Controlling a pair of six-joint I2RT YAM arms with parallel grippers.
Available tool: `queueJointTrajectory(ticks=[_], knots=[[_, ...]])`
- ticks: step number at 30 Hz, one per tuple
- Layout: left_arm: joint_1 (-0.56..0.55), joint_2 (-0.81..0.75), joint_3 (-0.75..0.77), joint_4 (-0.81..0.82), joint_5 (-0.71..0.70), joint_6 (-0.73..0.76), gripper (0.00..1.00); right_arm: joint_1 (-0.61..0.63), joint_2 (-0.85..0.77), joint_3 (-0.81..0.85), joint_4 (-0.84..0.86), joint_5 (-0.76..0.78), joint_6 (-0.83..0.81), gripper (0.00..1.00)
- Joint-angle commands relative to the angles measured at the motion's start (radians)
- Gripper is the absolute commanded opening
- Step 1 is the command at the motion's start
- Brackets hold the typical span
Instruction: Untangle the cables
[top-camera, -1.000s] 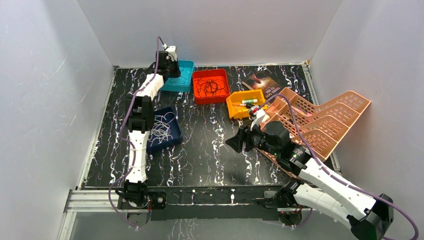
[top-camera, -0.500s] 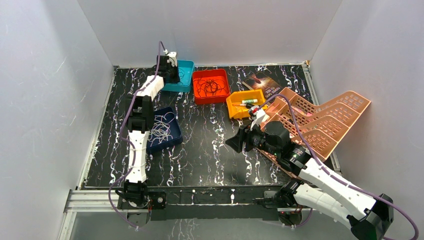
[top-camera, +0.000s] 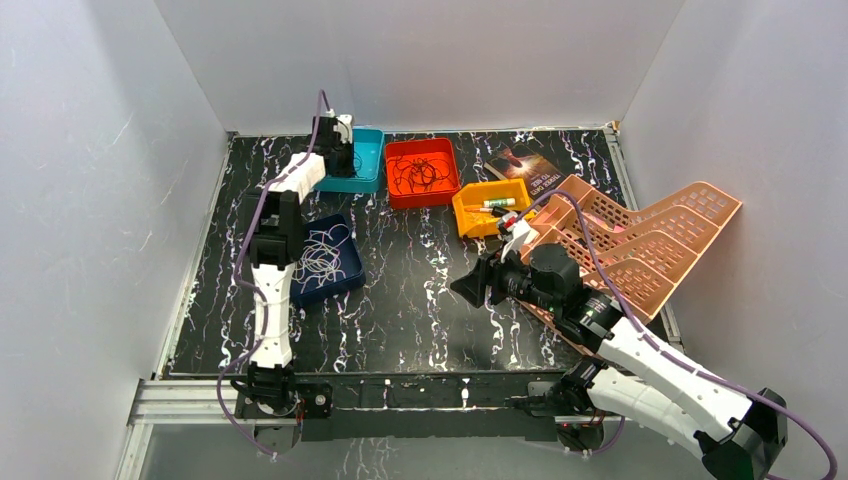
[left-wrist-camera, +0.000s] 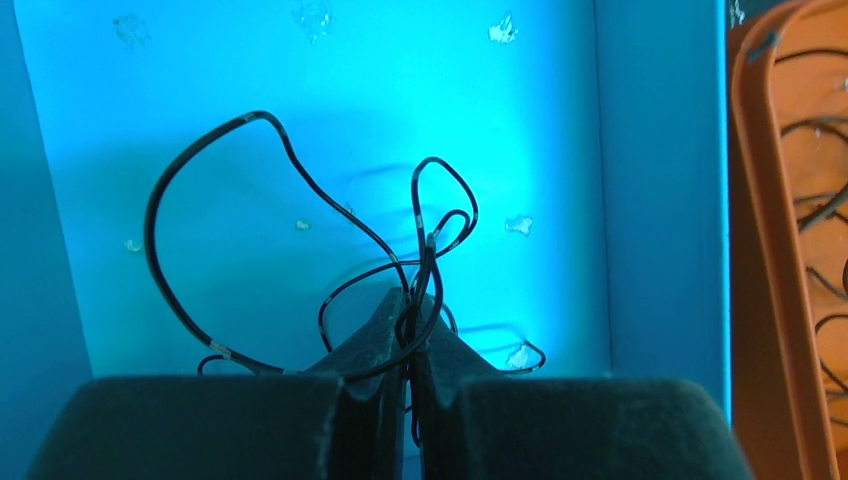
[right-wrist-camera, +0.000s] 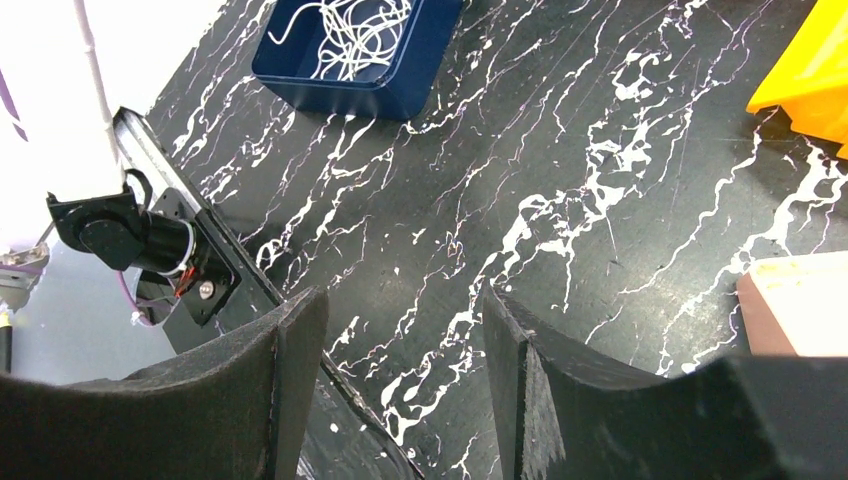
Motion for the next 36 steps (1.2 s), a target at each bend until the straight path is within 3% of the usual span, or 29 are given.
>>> queueJointTrajectory(ticks=[1, 7, 11, 24, 32, 36], knots=[[-0.002, -0.145, -0.064, -0.072, -0.033, 0.015, 0.00, 0.001, -0.010, 0.001, 0.055, -0.013, 0.012, 0.66], [-0.003, -0.210, -0.146, -0.095, -0.061, 0.015, 0.00, 0.001, 0.003, 0.003, 0.073, -0.027, 0.017, 0.66], [-0.004, -0.190, -0.107, -0.127, -0.063, 0.026, 0.02, 0.002, 0.006, 0.001, 0.085, -0.039, 0.022, 0.66], [-0.004, -0.171, 0.071, -0.168, -0.088, 0.024, 0.43, 0.001, -0.012, -0.003, 0.076, -0.036, 0.029, 0.66], [-0.004, -0.257, 0.023, -0.170, -0.090, 0.015, 0.58, 0.002, -0.013, 0.001, 0.070, -0.022, 0.025, 0.66], [-0.004, -0.362, -0.042, -0.163, -0.076, -0.008, 0.64, 0.002, -0.016, 0.029, 0.018, 0.056, 0.002, 0.67]])
